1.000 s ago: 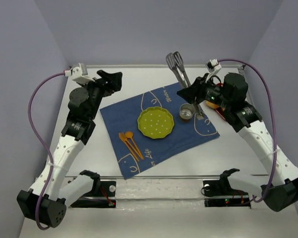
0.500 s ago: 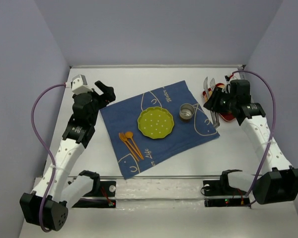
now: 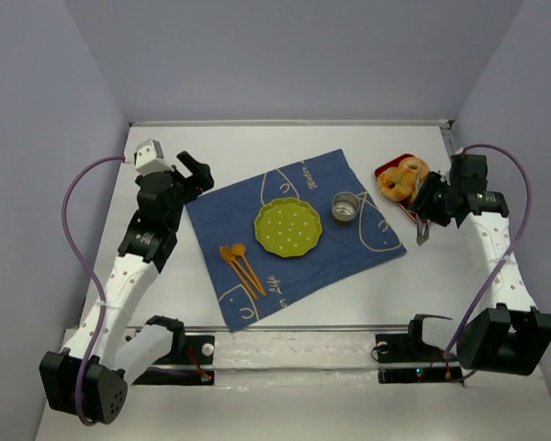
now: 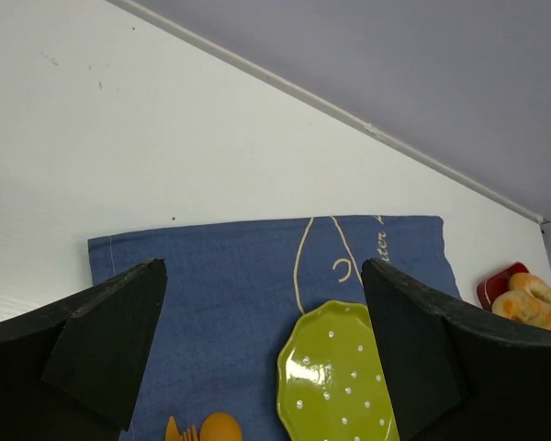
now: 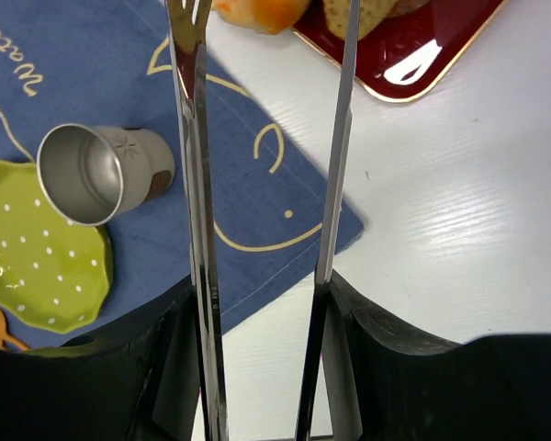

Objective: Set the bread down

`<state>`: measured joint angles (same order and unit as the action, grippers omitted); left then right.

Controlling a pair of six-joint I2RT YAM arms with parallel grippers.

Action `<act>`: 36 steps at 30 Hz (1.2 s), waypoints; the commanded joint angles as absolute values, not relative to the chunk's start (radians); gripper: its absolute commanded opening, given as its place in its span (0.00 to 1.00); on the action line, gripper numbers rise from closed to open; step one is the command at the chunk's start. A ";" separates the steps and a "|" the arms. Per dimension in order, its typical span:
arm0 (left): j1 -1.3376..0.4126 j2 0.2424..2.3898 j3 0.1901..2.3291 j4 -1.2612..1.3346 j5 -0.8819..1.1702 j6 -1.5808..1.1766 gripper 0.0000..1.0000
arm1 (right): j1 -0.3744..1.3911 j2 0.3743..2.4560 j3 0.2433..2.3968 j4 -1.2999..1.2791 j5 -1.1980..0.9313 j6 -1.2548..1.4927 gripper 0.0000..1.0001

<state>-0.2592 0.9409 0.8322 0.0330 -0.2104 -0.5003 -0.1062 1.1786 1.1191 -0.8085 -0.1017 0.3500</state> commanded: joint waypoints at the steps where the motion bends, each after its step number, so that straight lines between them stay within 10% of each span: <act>1: -0.249 0.948 0.834 0.081 -0.198 -0.476 0.99 | -0.132 1.230 1.170 -0.836 -0.105 0.325 0.54; 36: -0.226 0.968 0.821 0.104 -0.130 -0.466 0.99 | -0.270 1.523 1.241 -0.715 -0.227 0.347 0.55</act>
<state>-0.2337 0.9630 0.8246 0.0628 -0.1410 -0.4866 -0.2623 1.5074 1.2034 -0.7513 -0.2356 0.3447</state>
